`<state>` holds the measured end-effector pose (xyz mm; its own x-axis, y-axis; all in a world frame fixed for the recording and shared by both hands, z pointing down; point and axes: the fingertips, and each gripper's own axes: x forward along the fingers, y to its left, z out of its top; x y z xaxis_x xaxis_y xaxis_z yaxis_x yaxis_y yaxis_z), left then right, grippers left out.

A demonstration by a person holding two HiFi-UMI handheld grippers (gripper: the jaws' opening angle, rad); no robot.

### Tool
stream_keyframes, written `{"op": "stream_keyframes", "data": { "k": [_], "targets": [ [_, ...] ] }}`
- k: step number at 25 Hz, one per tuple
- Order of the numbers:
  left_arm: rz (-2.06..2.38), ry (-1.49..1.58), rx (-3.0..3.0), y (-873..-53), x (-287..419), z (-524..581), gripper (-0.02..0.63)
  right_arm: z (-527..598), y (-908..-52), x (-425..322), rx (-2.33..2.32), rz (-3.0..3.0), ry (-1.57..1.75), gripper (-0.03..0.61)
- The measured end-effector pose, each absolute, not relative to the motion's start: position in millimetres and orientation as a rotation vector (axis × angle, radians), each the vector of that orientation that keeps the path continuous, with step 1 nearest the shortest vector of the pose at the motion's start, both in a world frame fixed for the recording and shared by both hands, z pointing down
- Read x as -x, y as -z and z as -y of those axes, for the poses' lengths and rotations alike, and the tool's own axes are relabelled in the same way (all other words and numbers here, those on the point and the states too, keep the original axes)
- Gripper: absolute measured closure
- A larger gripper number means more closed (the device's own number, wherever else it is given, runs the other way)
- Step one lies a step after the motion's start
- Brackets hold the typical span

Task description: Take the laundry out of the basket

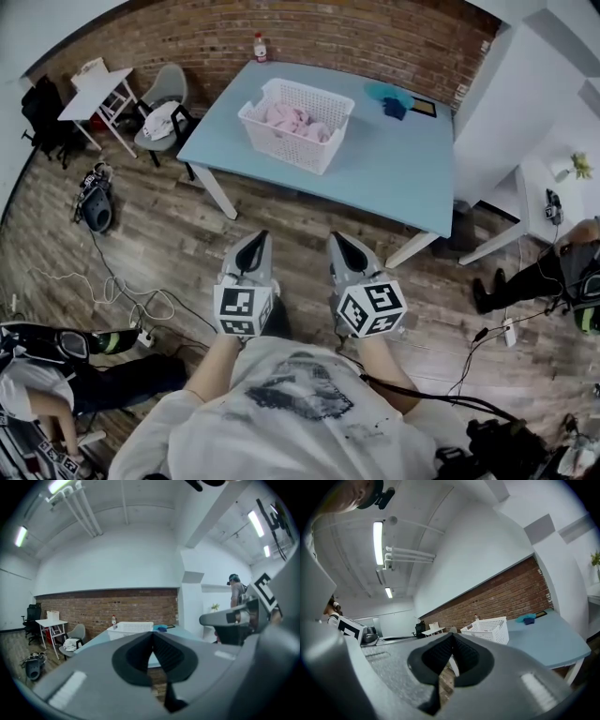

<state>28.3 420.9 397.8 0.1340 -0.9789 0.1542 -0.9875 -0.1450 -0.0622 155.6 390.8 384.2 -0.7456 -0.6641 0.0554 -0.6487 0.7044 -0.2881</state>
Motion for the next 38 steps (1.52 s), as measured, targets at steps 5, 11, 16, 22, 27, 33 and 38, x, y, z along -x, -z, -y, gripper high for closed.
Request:
{"op": "stream_keyframes", "data": {
  "k": [5,11,16,22,27,33,38],
  "targets": [
    [1.995,-0.237,-2.332,-408,-15,-381,0.623,-356,-396,-141,1.12,-2.857,0.458,0.581],
    [1.921,-0.239,-2.366,-419,21,-300,0.623,-282,-407,-111,1.219,-2.842,0.486,0.581],
    [1.851,-0.249,-2.395,-427,62,-220,0.623,-210,-417,-72,1.31,-2.819,0.53,0.581],
    [1.783,-0.272,-2.436,-425,118,-134,0.623,-131,-414,-18,1.381,-2.791,0.539,0.581],
    [1.741,-0.263,-2.454,-427,152,-84,0.623,-87,-417,15,1.434,-2.777,0.555,0.581],
    [1.684,-0.242,-2.465,-434,175,-53,0.623,-63,-420,33,1.51,-2.758,0.571,0.581],
    [1.654,-0.215,-2.468,-436,179,-33,0.623,-44,-416,34,1.553,-2.757,0.56,0.581]
  ]
}}
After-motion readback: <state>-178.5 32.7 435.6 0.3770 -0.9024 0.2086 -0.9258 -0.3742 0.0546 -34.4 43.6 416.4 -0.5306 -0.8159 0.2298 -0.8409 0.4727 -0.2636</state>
